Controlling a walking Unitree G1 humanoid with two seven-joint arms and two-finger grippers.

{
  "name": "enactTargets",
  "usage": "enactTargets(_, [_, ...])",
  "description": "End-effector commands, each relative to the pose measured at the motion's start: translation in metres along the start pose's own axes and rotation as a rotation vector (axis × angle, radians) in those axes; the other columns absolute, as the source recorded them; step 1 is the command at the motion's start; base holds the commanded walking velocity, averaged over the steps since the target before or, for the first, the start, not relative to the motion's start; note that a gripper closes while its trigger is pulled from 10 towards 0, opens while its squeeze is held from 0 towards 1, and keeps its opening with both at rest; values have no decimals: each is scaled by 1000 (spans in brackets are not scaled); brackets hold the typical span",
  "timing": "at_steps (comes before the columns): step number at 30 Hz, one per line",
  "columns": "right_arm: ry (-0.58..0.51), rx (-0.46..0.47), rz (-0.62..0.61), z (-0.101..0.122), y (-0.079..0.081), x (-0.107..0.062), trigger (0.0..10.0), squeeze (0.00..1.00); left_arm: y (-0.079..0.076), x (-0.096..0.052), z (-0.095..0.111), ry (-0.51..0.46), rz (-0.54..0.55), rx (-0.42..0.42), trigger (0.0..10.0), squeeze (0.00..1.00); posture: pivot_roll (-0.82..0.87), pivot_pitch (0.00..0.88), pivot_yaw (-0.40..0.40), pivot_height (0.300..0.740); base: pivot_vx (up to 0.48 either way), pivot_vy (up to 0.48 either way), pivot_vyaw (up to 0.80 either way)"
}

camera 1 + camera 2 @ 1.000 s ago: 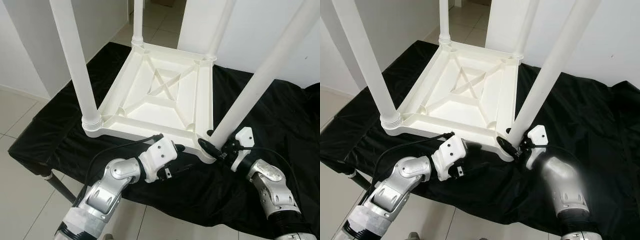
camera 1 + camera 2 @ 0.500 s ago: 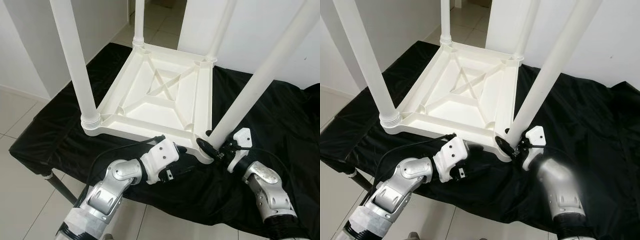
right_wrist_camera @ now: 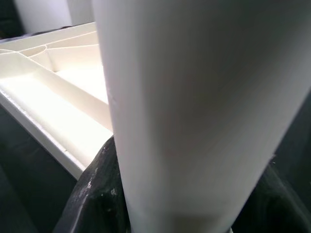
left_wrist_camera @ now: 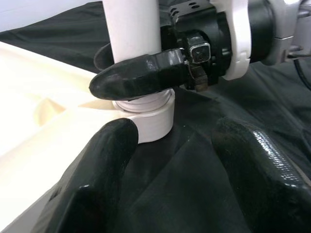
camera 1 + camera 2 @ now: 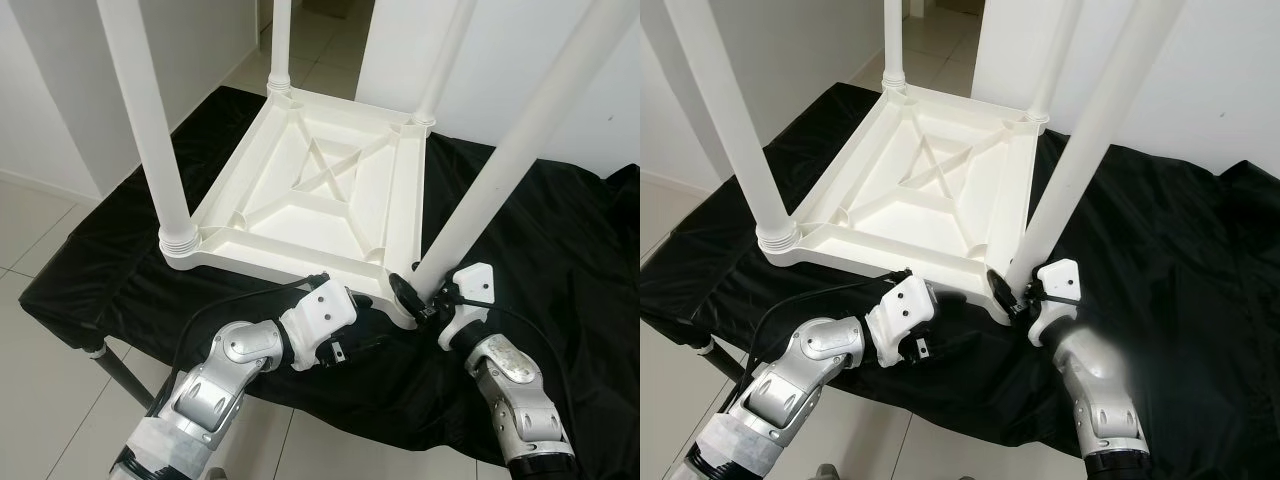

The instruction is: Building children table

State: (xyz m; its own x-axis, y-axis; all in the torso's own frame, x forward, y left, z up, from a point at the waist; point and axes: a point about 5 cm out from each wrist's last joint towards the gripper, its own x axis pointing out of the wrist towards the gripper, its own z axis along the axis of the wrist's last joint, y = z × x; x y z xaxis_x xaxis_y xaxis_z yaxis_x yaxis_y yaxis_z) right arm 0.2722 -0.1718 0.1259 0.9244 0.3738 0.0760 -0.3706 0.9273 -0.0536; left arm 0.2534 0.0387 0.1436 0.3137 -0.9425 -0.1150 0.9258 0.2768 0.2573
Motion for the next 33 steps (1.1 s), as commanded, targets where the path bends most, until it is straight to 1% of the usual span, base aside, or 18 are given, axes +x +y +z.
enactTargets(1, [27, -14, -36, -3, 1, -3, 10000, 0, -3, 2, -3, 10, -28, -10, 10000, 0, 19, 57, -101, 740, 0, 0, 0])
enactTargets(2, [27, -14, -36, -3, 1, -3, 10000, 0, -3, 2, -3, 10, -28, -10, 10000, 0, 19, 57, -101, 740, 0, 0, 0])
enactTargets(3, [31, -13, -94, -4, 4, -5, 10000, 0, -2, 1, -3, 11, -27, -9, 10000, 0, 17, 56, -99, 740, 0, 0, 0])
enactTargets(5, [31, -13, -94, -4, 4, -5, 10000, 0, -2, 1, -3, 11, -27, -9, 10000, 0, 17, 56, -99, 740, 0, 0, 0])
enactTargets(6, [42, -2, -167, -6, 6, -6, 10000, 0, -1, 1, -3, 12, -27, -8, 10000, 0, 15, 58, -99, 740, 0, 0, 0])
enactTargets(7, [42, -2, -167, -6, 6, -6, 10000, 0, -1, 1, -3, 12, -27, -8, 10000, 0, 15, 58, -99, 740, 0, 0, 0])
enactTargets(8, [66, 1, -286, -10, 6, -8, 10000, 0, 0, 2, -3, 13, -28, -5, 10000, 0, 12, 58, -99, 740, 0, 0, 0])
enactTargets(9, [66, 1, -286, -10, 6, -8, 10000, 0, 0, 2, -3, 13, -28, -5, 10000, 0, 12, 58, -99, 740, 0, 0, 0])
enactTargets(10, [84, 3, -376, -14, 7, -11, 10000, 0, 0, 2, -3, 13, -29, -5, 10000, 0, 12, 60, -99, 740, 0, 0, 0])
enactTargets(11, [84, 3, -376, -14, 7, -11, 10000, 0, 0, 2, -3, 13, -29, -5, 10000, 0, 12, 60, -99, 740, 0, 0, 0])
enactTargets(12, [104, 12, -436, -18, 11, -13, 10000, 0, 0, 2, -3, 13, -30, -5, 10000, 0, 13, 60, -99, 740, 0, 0, 0])
enactTargets(15, [104, 12, -436, -18, 11, -13, 10000, 0, 0, 2, -3, 13, -30, -5, 10000, 0, 13, 60, -99, 740, 0, 0, 0])
enactTargets(17, [121, 48, -493, -22, 21, -14, 10000, 0, 1, 3, -3, 11, -31, -4, 10000, 0, 15, 65, -99, 740, 0, 0, 0])
enactTargets(19, [121, 59, -503, -21, 27, -13, 10000, 0, 1, 3, -2, 11, -31, -3, 10000, 0, 15, 66, -98, 740, 0, 0, 0])
enactTargets(28, [121, 62, -518, -20, 27, -13, 10000, 0, 1, 3, -2, 10, -30, -1, 10000, 0, 19, 66, -99, 740, 0, 0, 0])
enactTargets(33, [108, 41, -510, -18, 26, -11, 10000, 0, 2, 2, -2, 10, -27, -1, 10000, 0, 21, 72, -102, 740, 0, 0, 0])
